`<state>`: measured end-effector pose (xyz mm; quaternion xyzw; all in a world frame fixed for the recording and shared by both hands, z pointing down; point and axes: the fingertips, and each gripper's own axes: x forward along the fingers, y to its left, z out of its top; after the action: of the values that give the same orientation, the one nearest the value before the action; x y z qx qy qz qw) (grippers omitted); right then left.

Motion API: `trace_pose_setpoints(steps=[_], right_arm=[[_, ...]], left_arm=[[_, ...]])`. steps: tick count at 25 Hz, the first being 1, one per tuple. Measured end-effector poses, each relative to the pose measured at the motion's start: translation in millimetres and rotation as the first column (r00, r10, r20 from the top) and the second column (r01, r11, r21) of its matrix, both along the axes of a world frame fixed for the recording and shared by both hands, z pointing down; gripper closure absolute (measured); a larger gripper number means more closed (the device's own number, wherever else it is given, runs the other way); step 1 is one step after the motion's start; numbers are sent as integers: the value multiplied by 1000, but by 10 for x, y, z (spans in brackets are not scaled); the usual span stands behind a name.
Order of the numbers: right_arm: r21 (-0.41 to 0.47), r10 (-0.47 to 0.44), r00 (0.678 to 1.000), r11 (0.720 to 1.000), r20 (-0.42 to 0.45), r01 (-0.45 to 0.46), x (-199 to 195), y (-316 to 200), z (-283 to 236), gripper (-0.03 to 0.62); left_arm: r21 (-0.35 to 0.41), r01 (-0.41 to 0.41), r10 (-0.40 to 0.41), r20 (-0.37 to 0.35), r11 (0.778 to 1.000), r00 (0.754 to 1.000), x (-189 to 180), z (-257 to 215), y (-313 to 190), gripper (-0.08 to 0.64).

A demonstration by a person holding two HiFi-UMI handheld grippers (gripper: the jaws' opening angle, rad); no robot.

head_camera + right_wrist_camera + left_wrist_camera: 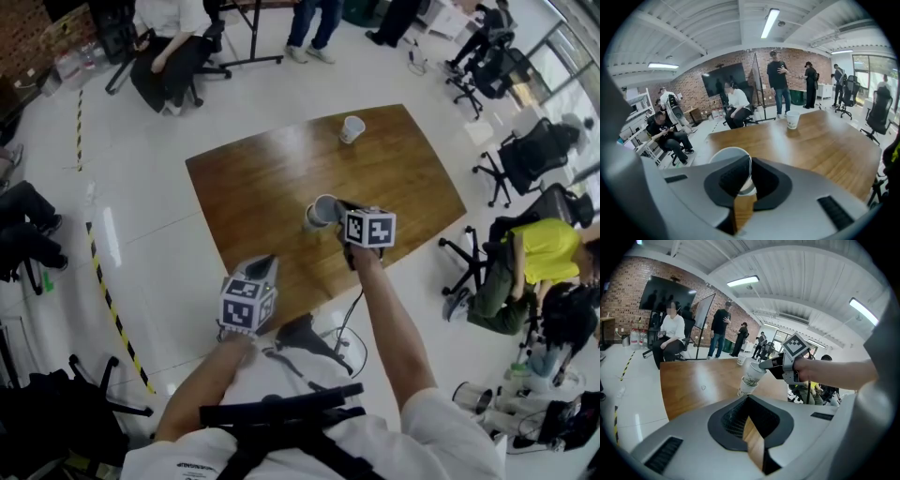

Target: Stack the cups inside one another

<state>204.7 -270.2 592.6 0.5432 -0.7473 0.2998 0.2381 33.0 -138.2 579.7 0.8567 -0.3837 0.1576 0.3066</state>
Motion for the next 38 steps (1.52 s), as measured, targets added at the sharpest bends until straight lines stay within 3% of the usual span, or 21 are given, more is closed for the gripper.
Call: trace_pose_setpoints(steps=[19,29,38], right_arm=[[-61,-31,999,998,-26,29,-41,-34,393,573],[-73,-38,998,997,-43,35,-53,-10,503,540],[-26,6,998,1000,-58,-8,22,17,367,515]], left_arm=[[-39,36,-35,24,999,999,-92,136,1,565],[-47,45,-44,29,998,999,-113,170,17,565],[-33,32,-31,24,999,999,-101,126,3,565]])
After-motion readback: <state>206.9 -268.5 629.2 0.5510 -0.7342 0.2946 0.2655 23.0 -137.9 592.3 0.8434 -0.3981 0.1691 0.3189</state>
